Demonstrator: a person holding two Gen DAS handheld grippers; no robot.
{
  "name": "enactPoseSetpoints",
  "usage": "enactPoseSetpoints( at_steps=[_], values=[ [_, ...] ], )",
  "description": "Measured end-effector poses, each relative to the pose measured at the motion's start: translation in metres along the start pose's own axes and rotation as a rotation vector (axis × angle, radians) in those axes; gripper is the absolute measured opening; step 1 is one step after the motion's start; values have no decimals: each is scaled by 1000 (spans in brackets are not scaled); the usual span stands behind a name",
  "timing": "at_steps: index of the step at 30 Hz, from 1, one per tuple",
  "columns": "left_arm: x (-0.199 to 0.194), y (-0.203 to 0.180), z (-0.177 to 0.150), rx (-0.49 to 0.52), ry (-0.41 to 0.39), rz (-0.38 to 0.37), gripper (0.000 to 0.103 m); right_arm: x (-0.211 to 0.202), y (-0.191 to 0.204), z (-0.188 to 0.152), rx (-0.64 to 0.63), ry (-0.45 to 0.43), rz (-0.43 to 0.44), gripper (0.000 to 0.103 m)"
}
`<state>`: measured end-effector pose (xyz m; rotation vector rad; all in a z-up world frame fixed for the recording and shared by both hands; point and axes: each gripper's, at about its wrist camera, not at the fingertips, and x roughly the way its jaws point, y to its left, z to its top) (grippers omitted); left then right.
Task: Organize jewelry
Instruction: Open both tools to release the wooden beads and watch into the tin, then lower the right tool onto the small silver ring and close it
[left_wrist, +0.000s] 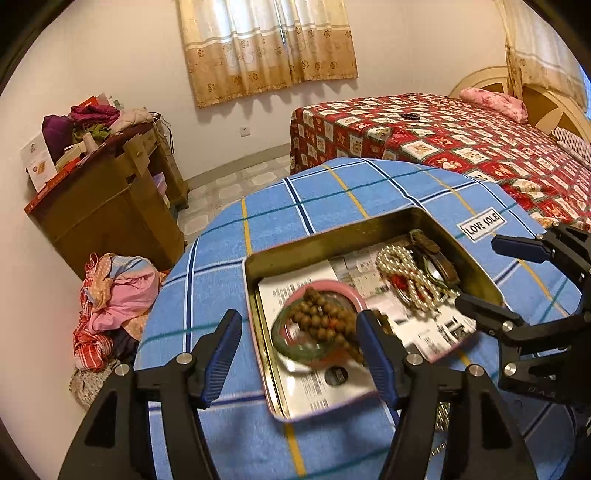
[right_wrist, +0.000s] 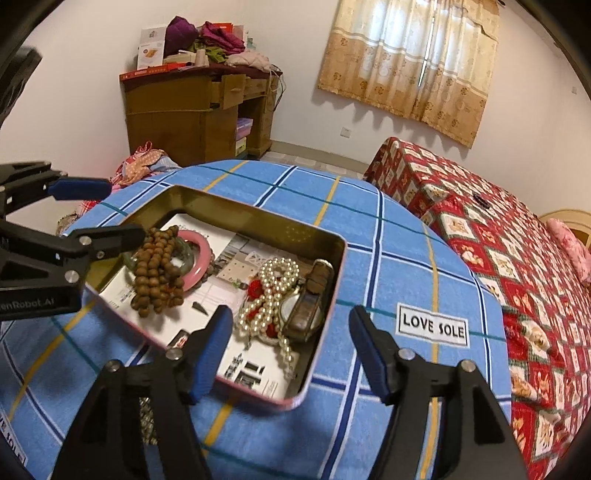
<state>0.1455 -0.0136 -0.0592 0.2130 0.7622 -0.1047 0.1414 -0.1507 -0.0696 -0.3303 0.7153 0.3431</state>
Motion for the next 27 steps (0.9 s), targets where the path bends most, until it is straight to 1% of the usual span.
enactPoseSetpoints(
  at_steps=[4,9,11,15,20,22,24,26,27],
  values=[
    [-13,-3,-14,-16,-8,-2,65,-10,4,-7,4,4,-4,70],
    [-31,-9,-36,-30,-18,-17,65,-29,6,-27,33,12,-5,70],
    [-34,-12,-48,-32,-4,-29,65,-35,6,-37,48,17,3,71],
    [-30,-19,-73,-45,49,-53,65,-43,12,-64,65,53,19,71],
    [-21,-28,-92,-47,99,-59,65,-42,17,-85,80,91,44,69],
    [-21,-31,-95,-41,104,-58,65,-38,18,-88,88,110,54,64],
    [-21,-34,-95,-35,103,-61,65,-34,21,-90,91,122,77,54],
    [-22,-35,-94,-28,99,-64,65,-35,20,-92,98,115,81,51],
    [-22,-37,-93,-25,99,-63,65,-36,19,-94,106,112,87,48]
  ],
)
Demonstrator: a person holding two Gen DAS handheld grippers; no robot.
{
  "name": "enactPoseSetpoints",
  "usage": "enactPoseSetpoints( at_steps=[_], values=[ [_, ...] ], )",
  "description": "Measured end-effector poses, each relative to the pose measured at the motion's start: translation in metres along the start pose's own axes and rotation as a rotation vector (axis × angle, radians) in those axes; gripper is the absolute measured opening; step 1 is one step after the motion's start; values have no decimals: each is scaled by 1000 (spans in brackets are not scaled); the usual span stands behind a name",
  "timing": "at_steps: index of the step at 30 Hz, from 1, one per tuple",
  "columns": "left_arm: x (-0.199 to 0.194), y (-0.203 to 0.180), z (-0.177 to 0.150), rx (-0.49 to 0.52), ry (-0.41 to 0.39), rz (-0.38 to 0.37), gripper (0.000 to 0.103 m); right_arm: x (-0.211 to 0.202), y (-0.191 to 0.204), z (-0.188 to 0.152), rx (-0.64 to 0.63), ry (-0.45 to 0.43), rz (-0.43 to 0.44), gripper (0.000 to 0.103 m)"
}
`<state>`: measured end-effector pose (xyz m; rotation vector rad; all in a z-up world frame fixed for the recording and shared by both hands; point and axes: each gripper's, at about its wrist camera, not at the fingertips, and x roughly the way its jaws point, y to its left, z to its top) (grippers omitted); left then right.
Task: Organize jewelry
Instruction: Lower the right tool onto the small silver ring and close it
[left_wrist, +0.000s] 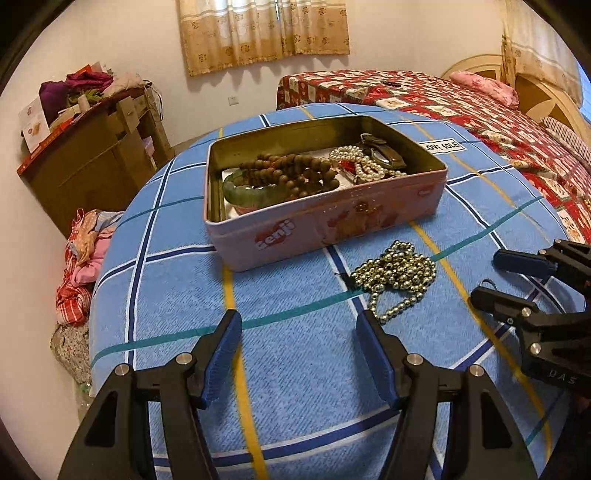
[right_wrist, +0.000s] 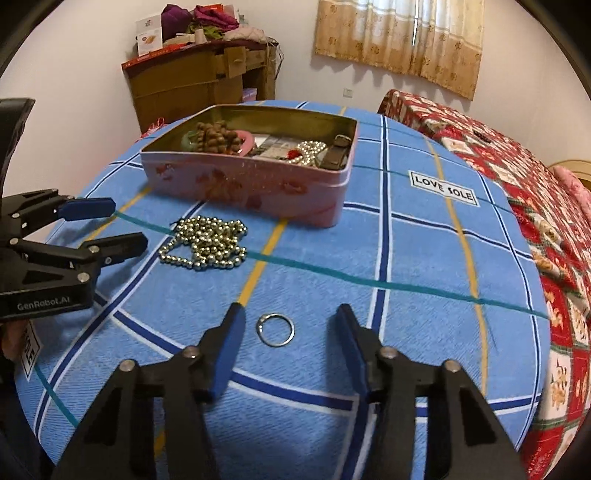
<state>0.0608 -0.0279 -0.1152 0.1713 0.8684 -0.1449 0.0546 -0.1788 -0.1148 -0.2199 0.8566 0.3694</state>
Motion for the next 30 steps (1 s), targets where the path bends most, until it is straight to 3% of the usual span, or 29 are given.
enactPoseSetpoints(
  at_steps=[5,15,28,30],
  values=[
    [-1,-5,5,5,-7,-18,65,-3,-4,-3,8,-9,4,23],
    [-1,-26,26,48,-35,-56,65,-5,-6,-5,10,-35,-2,23],
    [26,-47,34,96,12,-79,65,-6,-21,-5,46,-41,-19,23],
    [27,-42,29,95,19,-88,47,-6,-21,-5,45,-42,-17,23]
  ],
)
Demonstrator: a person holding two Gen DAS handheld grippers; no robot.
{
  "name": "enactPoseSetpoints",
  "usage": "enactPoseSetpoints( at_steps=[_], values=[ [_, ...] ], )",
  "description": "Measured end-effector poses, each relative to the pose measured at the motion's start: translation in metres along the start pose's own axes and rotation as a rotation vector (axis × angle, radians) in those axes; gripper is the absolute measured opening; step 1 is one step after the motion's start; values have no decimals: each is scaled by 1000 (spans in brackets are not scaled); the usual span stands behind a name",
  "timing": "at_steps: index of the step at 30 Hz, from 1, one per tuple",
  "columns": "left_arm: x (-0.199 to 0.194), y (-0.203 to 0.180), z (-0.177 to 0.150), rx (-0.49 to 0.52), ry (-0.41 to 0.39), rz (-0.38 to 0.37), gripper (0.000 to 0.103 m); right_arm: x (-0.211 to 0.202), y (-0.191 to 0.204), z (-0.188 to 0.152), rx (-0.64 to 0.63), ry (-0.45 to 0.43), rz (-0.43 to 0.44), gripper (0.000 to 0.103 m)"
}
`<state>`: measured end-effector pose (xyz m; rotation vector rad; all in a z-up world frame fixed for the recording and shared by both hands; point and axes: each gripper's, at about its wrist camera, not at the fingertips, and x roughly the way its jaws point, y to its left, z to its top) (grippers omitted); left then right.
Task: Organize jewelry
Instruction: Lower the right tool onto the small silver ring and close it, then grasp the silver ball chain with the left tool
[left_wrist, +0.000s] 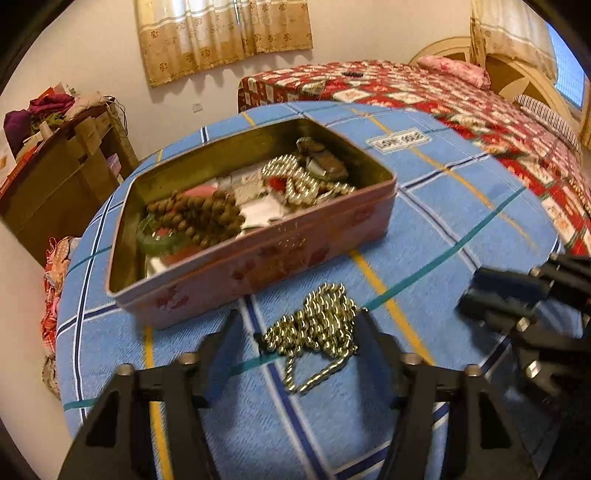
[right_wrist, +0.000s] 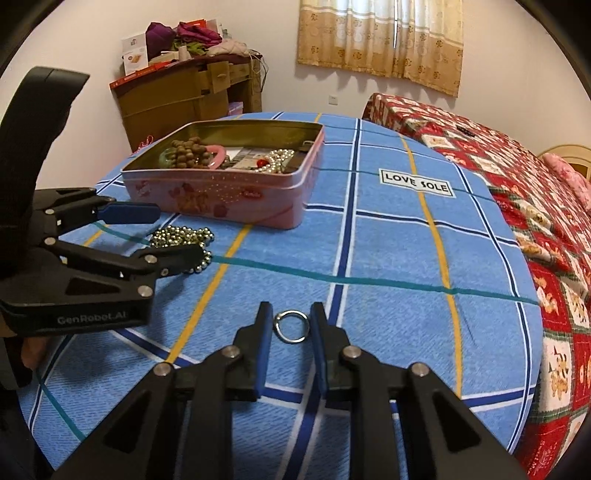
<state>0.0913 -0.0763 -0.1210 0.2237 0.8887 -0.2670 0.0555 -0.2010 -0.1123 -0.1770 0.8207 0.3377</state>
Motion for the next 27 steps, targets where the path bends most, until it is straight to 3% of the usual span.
enactPoseSetpoints(
  at_steps=[1,4,8,27],
  values=[
    [-1,3,-2,-14,-2,-12,45,0,0,0,0,-1,1,23],
    [-5,12,-8,-31,-2,-29,24,-2,1,0,-2,-7,5,23],
    [-11,21,-18,-58,-7,-50,17,-4,4,0,-9,-13,11,23],
    [-44,38,-29,-96,-64,-54,10,-16,17,6,-29,-45,18,23]
  ],
)
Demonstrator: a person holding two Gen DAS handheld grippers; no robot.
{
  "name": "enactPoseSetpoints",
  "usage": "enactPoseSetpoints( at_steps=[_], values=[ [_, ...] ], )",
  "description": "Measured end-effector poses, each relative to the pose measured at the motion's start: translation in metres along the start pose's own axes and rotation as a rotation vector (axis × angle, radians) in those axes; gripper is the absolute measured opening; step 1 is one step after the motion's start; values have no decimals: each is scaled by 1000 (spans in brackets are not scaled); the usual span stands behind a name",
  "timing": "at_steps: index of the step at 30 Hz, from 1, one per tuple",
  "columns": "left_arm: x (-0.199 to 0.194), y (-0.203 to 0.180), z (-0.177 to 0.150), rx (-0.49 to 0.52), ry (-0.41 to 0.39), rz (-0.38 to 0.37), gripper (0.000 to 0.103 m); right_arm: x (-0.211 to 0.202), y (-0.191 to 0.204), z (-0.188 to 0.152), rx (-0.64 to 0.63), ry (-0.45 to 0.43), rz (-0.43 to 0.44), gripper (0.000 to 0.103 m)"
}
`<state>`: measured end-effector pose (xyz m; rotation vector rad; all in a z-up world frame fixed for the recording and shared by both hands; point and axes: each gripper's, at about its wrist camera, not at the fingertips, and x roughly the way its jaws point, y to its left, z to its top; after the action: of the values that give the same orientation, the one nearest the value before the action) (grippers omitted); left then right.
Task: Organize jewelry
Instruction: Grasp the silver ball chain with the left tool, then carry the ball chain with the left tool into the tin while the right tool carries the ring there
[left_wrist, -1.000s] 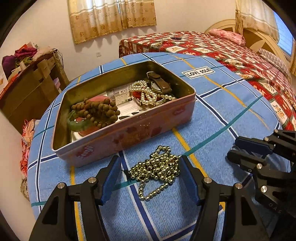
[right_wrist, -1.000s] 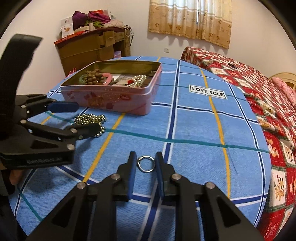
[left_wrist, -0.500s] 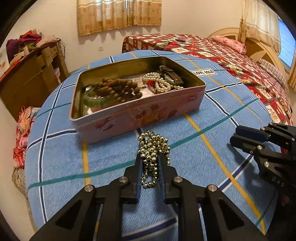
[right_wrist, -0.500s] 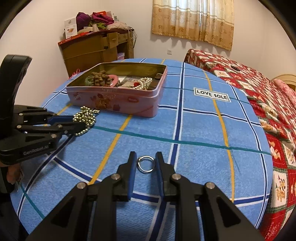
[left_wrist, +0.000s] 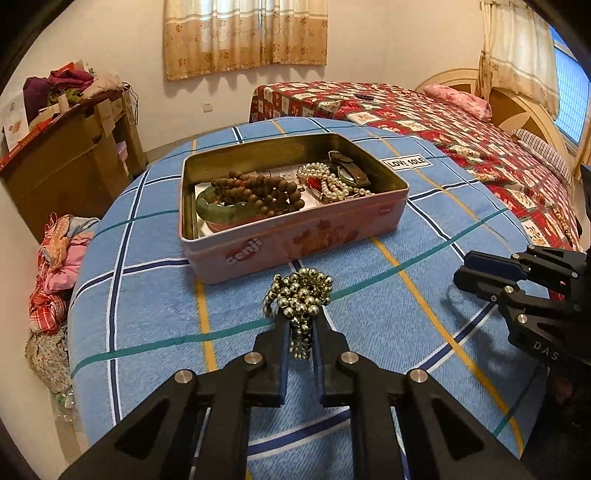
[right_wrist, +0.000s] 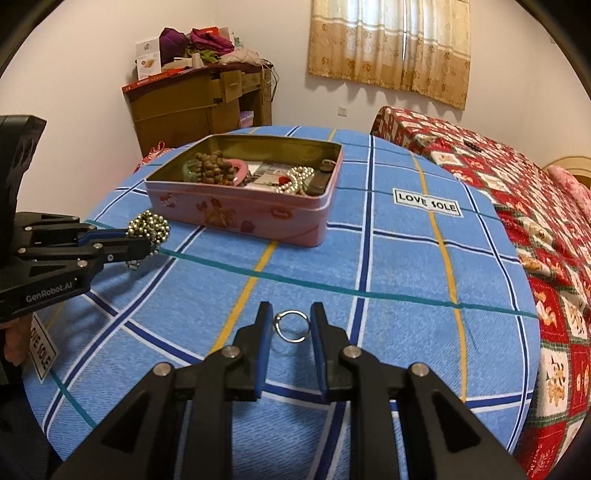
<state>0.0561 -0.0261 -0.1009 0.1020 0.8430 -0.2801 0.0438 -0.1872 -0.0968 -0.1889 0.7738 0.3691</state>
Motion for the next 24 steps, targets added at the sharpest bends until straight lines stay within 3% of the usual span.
enactPoseSetpoints(
  at_steps=[24],
  values=[
    [-35,9,31,16,-97,37,10,-12,7,30,-54,-63,4,23]
  ],
)
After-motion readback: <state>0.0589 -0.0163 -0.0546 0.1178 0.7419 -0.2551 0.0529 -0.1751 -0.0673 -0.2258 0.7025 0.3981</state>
